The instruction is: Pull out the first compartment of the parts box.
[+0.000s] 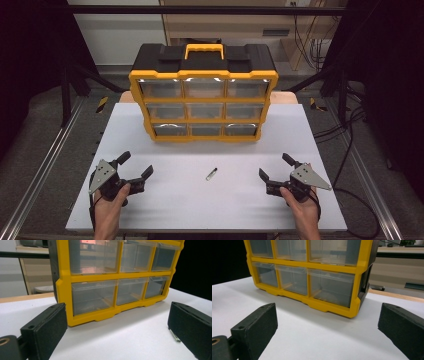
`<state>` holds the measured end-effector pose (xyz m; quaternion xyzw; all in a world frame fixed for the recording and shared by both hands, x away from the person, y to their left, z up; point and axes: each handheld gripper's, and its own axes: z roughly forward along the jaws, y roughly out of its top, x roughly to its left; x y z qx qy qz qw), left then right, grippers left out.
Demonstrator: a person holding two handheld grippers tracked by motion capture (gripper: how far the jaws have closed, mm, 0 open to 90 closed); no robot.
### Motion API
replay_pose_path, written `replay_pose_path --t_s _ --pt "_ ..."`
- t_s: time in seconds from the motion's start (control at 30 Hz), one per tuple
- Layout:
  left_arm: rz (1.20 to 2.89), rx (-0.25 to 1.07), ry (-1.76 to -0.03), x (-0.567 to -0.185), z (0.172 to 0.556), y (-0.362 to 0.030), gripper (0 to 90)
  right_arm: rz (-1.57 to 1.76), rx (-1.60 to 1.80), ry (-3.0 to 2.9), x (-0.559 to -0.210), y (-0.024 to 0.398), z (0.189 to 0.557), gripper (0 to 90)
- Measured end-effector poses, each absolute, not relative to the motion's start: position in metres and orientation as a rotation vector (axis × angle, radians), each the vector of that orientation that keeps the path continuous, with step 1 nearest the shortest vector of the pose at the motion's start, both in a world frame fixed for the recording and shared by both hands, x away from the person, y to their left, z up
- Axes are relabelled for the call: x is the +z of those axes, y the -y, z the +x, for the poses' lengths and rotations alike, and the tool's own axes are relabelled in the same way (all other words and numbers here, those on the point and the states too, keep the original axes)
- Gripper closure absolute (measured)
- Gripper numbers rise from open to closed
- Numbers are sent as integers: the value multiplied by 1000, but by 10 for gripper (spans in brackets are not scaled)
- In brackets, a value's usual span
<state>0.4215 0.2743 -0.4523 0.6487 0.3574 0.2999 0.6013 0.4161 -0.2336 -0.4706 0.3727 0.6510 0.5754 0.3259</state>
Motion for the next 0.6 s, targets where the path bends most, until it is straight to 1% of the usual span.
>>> replay_pose_path --t_s 0.1,0.33,0.6 --pt "1521 688 -819 -451 422 -272 29 977 1511 -1709 -471 233 415 26" --pt "1576 736 -797 -445 425 -266 29 966 1511 -1717 -472 230 414 29" --pt "1668 822 -753 -419 435 -257 33 952 1475 -1736 -474 225 414 27"
